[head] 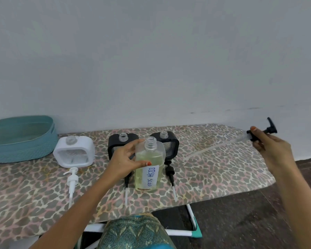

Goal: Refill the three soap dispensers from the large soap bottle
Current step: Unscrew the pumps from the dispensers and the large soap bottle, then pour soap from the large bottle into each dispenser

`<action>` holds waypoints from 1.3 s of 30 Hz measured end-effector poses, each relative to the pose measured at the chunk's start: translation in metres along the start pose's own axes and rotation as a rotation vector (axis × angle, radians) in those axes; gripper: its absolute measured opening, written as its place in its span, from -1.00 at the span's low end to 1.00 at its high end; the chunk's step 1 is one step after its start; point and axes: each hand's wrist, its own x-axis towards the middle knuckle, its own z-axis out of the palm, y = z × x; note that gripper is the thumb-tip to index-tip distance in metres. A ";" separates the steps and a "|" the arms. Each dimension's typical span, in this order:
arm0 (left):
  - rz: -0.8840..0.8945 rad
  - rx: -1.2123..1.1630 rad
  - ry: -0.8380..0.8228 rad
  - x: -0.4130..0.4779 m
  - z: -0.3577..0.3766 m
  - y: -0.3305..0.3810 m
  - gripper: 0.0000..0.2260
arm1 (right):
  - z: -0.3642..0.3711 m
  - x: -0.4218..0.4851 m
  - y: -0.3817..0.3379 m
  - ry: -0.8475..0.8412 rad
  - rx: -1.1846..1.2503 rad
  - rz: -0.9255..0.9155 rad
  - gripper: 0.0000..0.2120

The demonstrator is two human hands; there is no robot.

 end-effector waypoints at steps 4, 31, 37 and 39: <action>-0.010 -0.008 0.015 0.000 0.000 0.000 -0.42 | -0.023 0.029 0.055 0.115 -0.175 0.148 -0.70; -0.026 0.014 0.019 0.002 -0.001 -0.004 -0.42 | -0.028 0.032 0.126 0.165 -0.855 0.052 -0.47; -0.035 -0.008 0.000 0.001 -0.001 -0.004 -0.33 | 0.004 -0.004 0.084 0.017 -0.717 -0.282 -0.64; -0.033 -0.010 0.006 0.002 -0.001 -0.004 -0.35 | 0.028 -0.023 0.068 -0.090 -0.625 -0.335 -0.78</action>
